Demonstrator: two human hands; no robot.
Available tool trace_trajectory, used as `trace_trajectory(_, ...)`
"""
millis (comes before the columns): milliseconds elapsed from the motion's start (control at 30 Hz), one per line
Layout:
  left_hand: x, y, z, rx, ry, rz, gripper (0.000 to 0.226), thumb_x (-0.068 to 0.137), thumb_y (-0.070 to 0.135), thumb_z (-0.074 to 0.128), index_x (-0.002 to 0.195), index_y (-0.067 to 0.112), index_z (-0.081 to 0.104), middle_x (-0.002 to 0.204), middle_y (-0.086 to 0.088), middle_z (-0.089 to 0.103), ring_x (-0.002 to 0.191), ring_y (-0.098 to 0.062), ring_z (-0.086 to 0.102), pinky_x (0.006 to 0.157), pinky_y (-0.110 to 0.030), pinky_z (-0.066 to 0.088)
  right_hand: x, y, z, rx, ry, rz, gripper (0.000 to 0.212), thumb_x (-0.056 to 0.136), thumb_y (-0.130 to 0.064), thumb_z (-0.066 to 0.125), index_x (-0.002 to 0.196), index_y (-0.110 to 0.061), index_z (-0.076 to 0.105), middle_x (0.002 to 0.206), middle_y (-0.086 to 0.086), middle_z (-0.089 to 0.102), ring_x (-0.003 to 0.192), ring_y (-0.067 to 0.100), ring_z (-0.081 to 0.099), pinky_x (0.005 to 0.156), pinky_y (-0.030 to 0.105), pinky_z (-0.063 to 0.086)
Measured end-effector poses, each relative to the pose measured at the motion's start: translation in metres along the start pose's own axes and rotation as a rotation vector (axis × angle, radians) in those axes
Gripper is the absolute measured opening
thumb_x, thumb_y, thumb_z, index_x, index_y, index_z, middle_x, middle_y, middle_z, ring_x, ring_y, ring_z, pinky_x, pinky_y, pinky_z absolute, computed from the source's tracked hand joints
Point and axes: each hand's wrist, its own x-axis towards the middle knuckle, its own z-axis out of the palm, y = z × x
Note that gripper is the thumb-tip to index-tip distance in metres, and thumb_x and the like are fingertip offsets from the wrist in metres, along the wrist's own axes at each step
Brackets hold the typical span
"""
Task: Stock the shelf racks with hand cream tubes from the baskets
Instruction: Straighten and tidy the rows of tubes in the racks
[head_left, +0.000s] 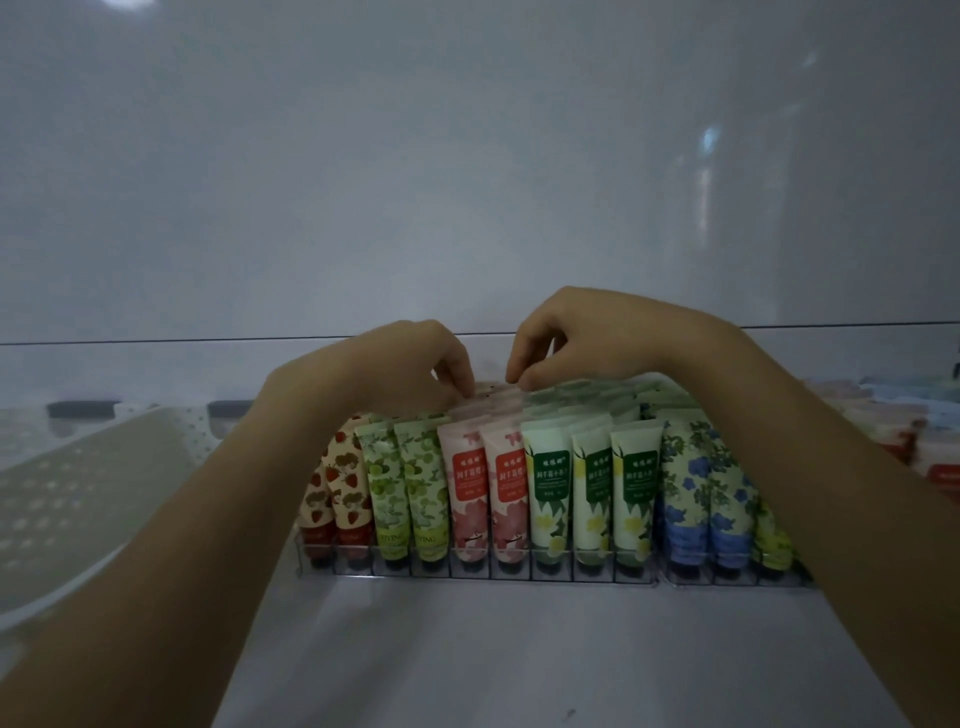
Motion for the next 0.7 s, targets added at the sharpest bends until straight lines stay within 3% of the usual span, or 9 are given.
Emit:
trace_trajectory(567,0.002,0.004,0.003,0.015,-0.017,0.020,0.022,0.091,0.014,0.051,0.102,0.024,0.067,0.090,0.013,0.055,0.064,0.005,0.044,0.058,-0.008,0.031,0.009,0.009,0.012,-0.105,0.052,0.045,0.023,0.091,-0.015,0.053,0.102,-0.026,0.069,0.108,-0.008,0.065,0.072,-0.007,0.048,0.060,0.008,0.034)
trace_trajectory(700,0.002,0.000,0.001,0.003,0.045,-0.019,0.025,0.093,0.013,0.046,0.104,0.024,0.066,0.094,0.010,0.057,0.063,0.003,0.045,0.057,-0.009,0.032,0.011,0.007,0.016,-0.127,0.038,0.046,0.027,0.092,-0.014,0.049,0.106,-0.026,0.069,0.111,-0.006,0.065,0.070,-0.007,0.046,0.059,0.008,0.033)
